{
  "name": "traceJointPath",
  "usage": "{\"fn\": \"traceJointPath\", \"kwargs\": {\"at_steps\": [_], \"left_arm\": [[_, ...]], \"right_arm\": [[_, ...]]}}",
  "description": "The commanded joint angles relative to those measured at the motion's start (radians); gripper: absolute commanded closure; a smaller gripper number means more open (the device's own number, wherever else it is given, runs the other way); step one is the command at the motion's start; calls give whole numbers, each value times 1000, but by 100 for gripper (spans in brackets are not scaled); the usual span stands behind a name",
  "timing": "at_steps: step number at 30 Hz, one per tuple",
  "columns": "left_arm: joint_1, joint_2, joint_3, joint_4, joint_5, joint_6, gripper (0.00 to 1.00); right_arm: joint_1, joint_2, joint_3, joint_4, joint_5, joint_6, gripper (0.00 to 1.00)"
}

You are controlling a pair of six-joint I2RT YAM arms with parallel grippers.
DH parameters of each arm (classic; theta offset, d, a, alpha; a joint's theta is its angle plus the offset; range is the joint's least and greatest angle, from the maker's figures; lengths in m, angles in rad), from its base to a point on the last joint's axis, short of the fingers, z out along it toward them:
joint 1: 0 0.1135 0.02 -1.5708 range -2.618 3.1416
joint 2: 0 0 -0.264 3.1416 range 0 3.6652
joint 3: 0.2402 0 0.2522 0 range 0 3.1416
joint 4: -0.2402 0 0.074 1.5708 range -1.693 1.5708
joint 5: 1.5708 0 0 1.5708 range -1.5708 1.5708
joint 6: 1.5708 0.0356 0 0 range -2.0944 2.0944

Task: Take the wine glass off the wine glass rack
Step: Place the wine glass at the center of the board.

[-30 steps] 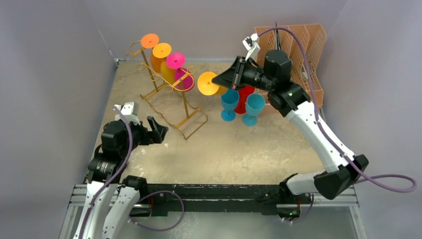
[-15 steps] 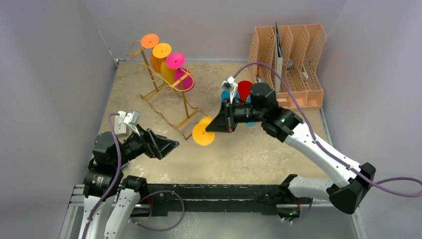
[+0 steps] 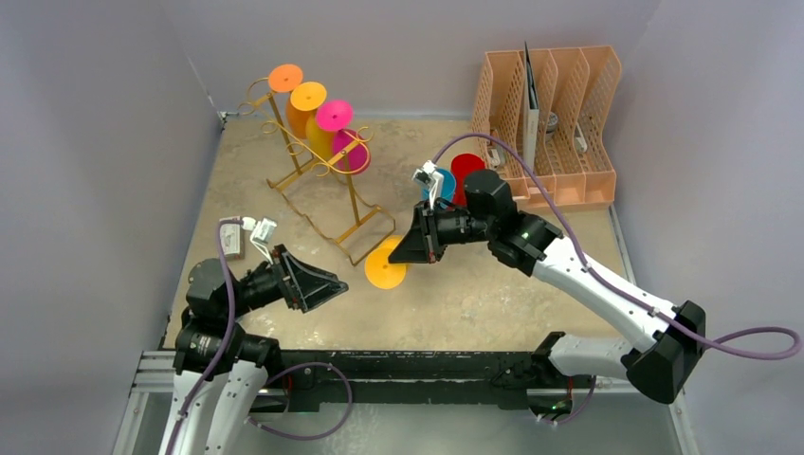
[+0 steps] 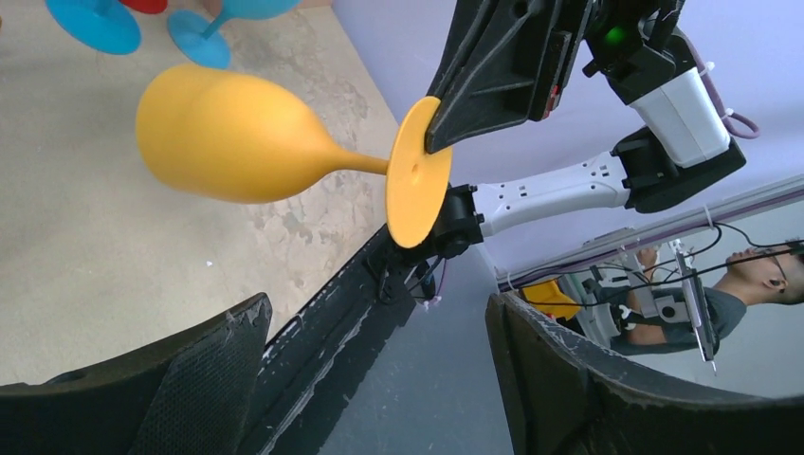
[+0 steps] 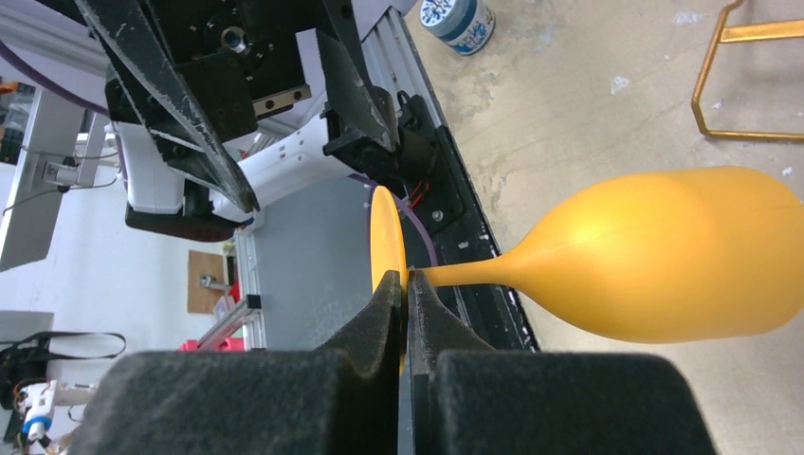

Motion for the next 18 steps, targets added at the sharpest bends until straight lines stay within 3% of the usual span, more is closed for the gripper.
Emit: {"fn": "traceJointPath", "kwargs": {"at_steps": [1, 6, 9, 14, 18], "left_arm": [[-2, 10, -25, 108, 34, -66, 20], [-2, 2, -65, 230, 37, -136, 23], [-2, 4, -24, 131, 22, -65, 29], [-2, 20, -20, 115, 57, -46, 33], [-2, 40, -50, 194, 77, -71, 36]], "right_arm": [[26, 20, 6, 75, -35, 12, 100], [49, 30, -4, 102, -22, 30, 100], [59, 35, -4, 110, -20, 32, 100], [68, 44, -6, 127, -16, 39, 100], [70, 44, -22, 161, 1, 54, 100]]}}
